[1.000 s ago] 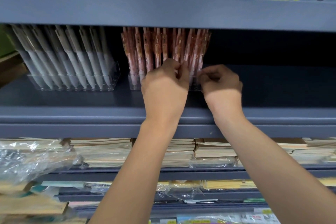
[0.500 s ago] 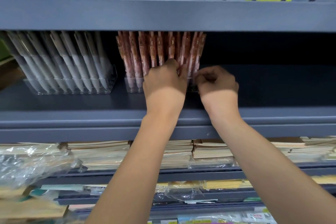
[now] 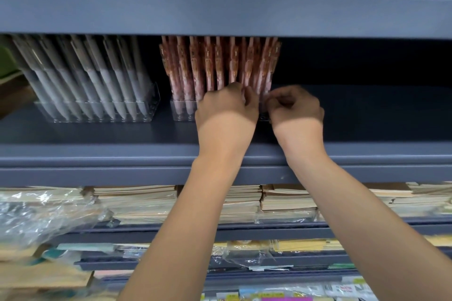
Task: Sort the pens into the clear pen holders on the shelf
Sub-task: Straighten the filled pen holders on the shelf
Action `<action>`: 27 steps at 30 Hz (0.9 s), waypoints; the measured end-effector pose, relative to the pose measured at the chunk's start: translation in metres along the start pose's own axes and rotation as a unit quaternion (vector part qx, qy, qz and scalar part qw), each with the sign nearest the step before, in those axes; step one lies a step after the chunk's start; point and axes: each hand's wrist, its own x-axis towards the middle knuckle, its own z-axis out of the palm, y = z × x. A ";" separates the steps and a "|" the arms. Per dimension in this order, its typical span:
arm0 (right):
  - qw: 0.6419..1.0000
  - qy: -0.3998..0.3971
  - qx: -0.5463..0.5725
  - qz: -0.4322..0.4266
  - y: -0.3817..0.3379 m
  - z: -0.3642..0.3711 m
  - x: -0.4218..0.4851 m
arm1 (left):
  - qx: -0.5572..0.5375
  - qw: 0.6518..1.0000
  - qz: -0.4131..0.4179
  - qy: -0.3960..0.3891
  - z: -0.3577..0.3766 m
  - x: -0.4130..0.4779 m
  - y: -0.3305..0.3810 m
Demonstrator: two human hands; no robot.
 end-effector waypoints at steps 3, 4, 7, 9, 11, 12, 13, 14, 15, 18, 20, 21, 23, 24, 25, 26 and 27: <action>1.000 0.000 0.004 0.002 0.000 -0.001 0.000 | -0.019 1.000 -0.005 0.001 0.000 -0.002 0.000; 1.000 -0.001 0.006 0.002 -0.001 -0.001 0.000 | -0.026 1.000 -0.006 0.006 0.000 -0.003 0.000; 1.000 -0.002 0.009 0.008 -0.001 -0.002 0.000 | -0.045 0.998 -0.007 0.038 -0.001 -0.006 0.000; 1.000 -0.004 0.010 0.009 -0.001 -0.002 0.000 | -0.062 0.996 -0.006 0.060 0.000 -0.007 -0.001; 1.000 -0.006 0.012 0.011 -0.001 -0.002 -0.001 | -0.089 0.992 0.013 0.092 0.000 -0.009 0.001; 1.000 -0.008 0.016 0.011 -0.002 -0.002 -0.001 | -0.104 0.989 0.023 0.106 0.000 -0.010 0.002; 1.000 -0.010 0.024 0.008 -0.002 -0.003 -0.001 | -0.116 0.986 0.031 0.111 0.000 -0.011 0.003; 0.999 -0.014 0.034 0.004 -0.003 -0.003 -0.001 | -0.124 0.986 0.038 0.109 0.000 -0.011 0.003; 0.999 -0.021 0.045 0.002 -0.003 -0.003 -0.001 | -0.129 0.985 0.044 0.103 0.001 -0.011 0.003; 0.997 -0.037 0.062 0.006 -0.003 -0.003 -0.001 | -0.131 0.986 0.041 0.100 0.002 -0.010 0.002; 0.997 -0.034 0.063 0.011 -0.003 -0.003 0.000 | -0.132 0.985 0.031 0.107 0.003 -0.009 0.001; 0.997 -0.031 0.064 0.012 -0.003 -0.002 -0.001 | -0.131 0.985 0.029 0.109 0.003 -0.009 0.000; 0.997 -0.022 0.071 0.011 -0.003 -0.003 -0.001 | -0.134 0.984 0.024 0.112 0.003 -0.008 0.000; 0.997 -0.020 0.072 0.011 -0.003 -0.003 -0.001 | -0.136 0.984 0.020 0.114 0.002 -0.009 0.000; 0.997 -0.019 0.071 0.011 -0.003 -0.002 -0.001 | -0.137 0.984 0.015 0.117 0.002 -0.009 0.001; 0.997 -0.020 0.070 0.011 -0.003 -0.002 -0.002 | -0.133 0.984 0.009 0.121 0.001 -0.009 0.001; 0.997 -0.021 0.070 0.011 -0.003 -0.002 -0.001 | -0.126 0.984 0.001 0.123 -0.001 -0.010 0.003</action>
